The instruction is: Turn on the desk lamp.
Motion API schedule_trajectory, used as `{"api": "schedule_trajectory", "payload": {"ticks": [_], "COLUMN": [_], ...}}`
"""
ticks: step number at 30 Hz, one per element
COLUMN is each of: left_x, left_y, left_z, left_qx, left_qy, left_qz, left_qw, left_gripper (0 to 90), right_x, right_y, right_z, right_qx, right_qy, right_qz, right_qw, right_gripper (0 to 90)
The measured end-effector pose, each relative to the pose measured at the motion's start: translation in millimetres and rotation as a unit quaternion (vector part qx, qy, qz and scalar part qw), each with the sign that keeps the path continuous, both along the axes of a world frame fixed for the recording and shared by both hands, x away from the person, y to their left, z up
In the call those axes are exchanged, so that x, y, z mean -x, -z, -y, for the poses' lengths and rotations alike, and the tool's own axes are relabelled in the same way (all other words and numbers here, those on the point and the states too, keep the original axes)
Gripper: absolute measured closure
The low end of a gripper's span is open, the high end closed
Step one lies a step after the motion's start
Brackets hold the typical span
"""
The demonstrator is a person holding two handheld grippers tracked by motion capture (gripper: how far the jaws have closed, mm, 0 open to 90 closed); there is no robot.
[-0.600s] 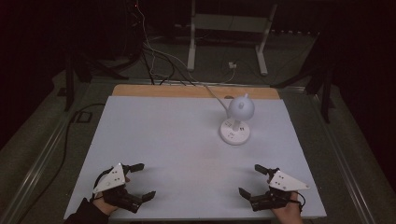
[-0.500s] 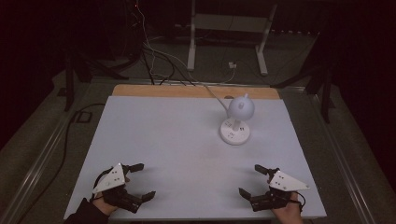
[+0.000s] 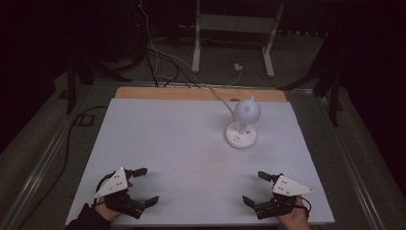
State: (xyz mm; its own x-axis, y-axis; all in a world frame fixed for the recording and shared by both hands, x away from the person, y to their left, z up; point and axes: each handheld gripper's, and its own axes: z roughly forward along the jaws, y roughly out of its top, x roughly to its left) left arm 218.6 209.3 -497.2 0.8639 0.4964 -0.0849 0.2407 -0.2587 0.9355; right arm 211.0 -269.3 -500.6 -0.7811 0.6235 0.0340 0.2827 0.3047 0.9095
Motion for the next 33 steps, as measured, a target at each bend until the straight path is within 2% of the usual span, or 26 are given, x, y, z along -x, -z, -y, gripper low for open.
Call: {"api": "schedule_trajectory", "payload": {"ticks": [8,14,17,26,33], "left_x": [0.1,0.2,0.3,1.0,1.2], "left_y": [0.3,0.2,0.7,-0.1,-0.3], "left_z": [1.5,1.7,2.2,2.5,2.6], "left_qx": [-0.004,-0.004,-0.004,-0.004,-0.002], "left_qy": [0.002,0.002,0.003,0.004,0.005], "left_qz": [0.001,0.002,0.002,0.004,0.005], "left_qw": [1.0000,1.0000,1.0000,1.0000,1.0000], "left_gripper": [0.3,0.3,0.4,0.3,0.3], "right_x": [2.5,4.6,4.7,3.5,-0.9], "right_y": [-1.4,-5.9,-8.0,-15.2,-22.1], "right_z": [-4.1,-9.2,-11.2,-17.4,-16.8], "right_qx": [0.015,0.013,0.002,0.009,0.002], "right_qy": [-0.006,-0.017,-0.027,-0.028,-0.022], "right_qz": [-0.008,-0.017,-0.024,-0.023,-0.023], "right_qw": [0.9998,0.9996,0.9993,0.9993,0.9995], "right_gripper": [0.0,0.0,0.0,0.0,0.0]}}
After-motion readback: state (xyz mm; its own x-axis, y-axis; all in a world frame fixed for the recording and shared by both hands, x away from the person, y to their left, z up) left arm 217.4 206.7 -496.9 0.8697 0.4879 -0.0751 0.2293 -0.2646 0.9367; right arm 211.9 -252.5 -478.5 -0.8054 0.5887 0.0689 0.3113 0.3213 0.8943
